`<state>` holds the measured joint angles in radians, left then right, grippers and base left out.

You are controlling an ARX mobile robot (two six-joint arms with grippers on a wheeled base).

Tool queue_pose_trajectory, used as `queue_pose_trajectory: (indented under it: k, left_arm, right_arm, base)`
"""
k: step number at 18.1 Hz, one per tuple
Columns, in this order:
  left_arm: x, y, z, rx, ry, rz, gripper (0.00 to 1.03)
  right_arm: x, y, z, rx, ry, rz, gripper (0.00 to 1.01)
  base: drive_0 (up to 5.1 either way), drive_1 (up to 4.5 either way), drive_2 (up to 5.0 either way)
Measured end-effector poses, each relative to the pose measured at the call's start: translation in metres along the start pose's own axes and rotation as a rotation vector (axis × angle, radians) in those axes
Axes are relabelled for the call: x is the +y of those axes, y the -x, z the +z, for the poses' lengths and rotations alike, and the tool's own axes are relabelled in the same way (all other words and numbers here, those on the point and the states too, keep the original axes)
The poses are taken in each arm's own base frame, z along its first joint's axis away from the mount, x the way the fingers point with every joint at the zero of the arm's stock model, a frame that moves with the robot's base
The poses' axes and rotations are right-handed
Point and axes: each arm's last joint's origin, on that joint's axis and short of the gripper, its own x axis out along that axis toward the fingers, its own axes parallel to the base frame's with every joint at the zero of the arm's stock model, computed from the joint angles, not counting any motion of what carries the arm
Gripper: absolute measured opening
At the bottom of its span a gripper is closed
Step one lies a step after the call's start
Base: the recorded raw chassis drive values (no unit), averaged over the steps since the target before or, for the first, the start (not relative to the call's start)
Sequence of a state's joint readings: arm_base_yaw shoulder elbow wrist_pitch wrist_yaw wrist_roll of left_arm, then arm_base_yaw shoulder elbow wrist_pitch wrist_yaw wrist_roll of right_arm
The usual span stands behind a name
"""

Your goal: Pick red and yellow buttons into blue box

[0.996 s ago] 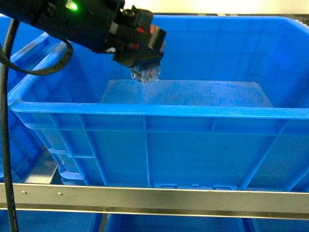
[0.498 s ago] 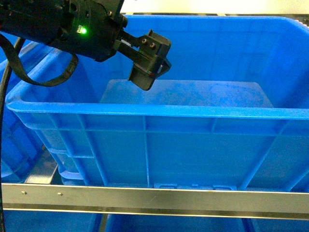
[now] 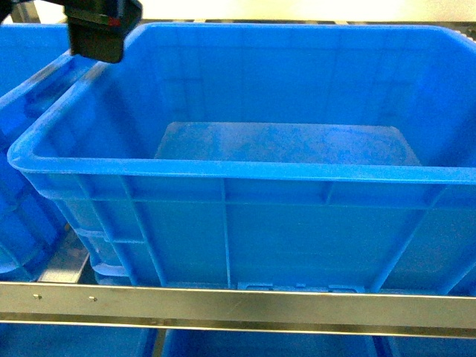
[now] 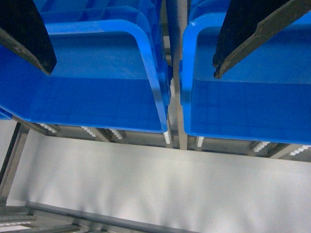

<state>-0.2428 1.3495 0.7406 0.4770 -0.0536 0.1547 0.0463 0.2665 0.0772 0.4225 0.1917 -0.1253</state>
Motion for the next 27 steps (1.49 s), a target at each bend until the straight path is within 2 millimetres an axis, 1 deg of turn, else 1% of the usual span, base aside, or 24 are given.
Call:
queue_pose_trajectory:
  k: [3,5,8,11,12,13,16,17,18,19,20,22,23,24,25,27]
  left_arm:
    - [0.014,0.043,0.001,-0.064,0.09,0.138,0.98]
    - [0.021,0.068,-0.013,-0.04,0.133,0.21,0.98]
    - [0.027,0.095,-0.031,0.008,0.179,0.313,0.98]
    - [0.026,0.122,-0.039,0.001,0.207,0.357,0.98]
    - [0.025,0.129,-0.043,0.013,0.22,0.364,0.98]
    - [0.023,0.134,-0.043,-0.006,0.221,0.389,0.98]
    - [0.023,0.135,-0.042,-0.014,0.223,0.392,0.98]
    - [0.023,0.135,-0.042,-0.018,0.221,0.387,0.98]
    - [0.025,0.136,-0.043,-0.095,0.218,0.322,0.9]
    - [0.026,0.139,-0.046,-0.124,0.206,0.276,0.83]
    - [0.025,0.142,-0.055,-0.123,0.198,0.235,0.74]
    - [0.029,0.146,-0.067,-0.118,0.189,0.195,0.59]
    - [0.03,0.148,-0.072,-0.112,0.191,0.213,0.48]
    - [0.029,0.149,-0.075,-0.111,0.19,0.212,0.41]
    - [0.026,0.152,-0.081,-0.112,0.188,0.192,0.28]
    - [0.025,0.155,-0.086,-0.116,0.188,0.195,0.12]
  right_arm:
    - [0.0,0.0,0.0,0.0,0.0,0.0,0.98]
    - [0.0,0.0,0.0,0.0,0.0,0.0,0.98]
    - [0.0,0.0,0.0,0.0,0.0,0.0,0.98]
    - [0.0,0.0,0.0,0.0,0.0,0.0,0.98]
    - [0.0,0.0,0.0,0.0,0.0,0.0,0.98]
    - [0.0,0.0,0.0,0.0,0.0,0.0,0.98]
    - [0.0,0.0,0.0,0.0,0.0,0.0,0.98]
    - [0.0,0.0,-0.001,0.075,-0.002,0.043,0.94]
    - [-0.001,0.0,-0.001,0.147,-0.02,0.106,0.85]
    - [-0.001,0.002,-0.003,0.179,-0.034,0.13,0.79]
    - [0.0,0.005,-0.008,0.22,-0.056,0.154,0.68]
    - [0.0,0.01,-0.013,0.252,-0.067,0.161,0.55]
    - [0.0,0.017,-0.017,0.24,-0.075,0.161,0.42]
    - [-0.001,0.018,-0.016,0.222,-0.078,0.16,0.37]
    - [-0.001,0.017,-0.015,0.209,-0.08,0.159,0.24]
    - [0.0,0.018,-0.021,0.224,-0.079,0.16,0.08]
  base:
    - [0.0,0.0,0.0]
    - [0.0,0.0,0.0]
    - [0.0,0.0,0.0]
    - [0.0,0.0,0.0]
    - [0.0,0.0,0.0]
    - [0.0,0.0,0.0]
    - [0.0,0.0,0.0]
    - [0.0,0.0,0.0]
    - [0.0,0.0,0.0]
    - [0.0,0.0,0.0]
    - [0.0,0.0,0.0]
    - [0.0,0.0,0.0]
    - [0.0,0.0,0.0]
    - [0.0,0.0,0.0]
    - [0.0,0.0,0.0]
    - [0.0,0.0,0.0]
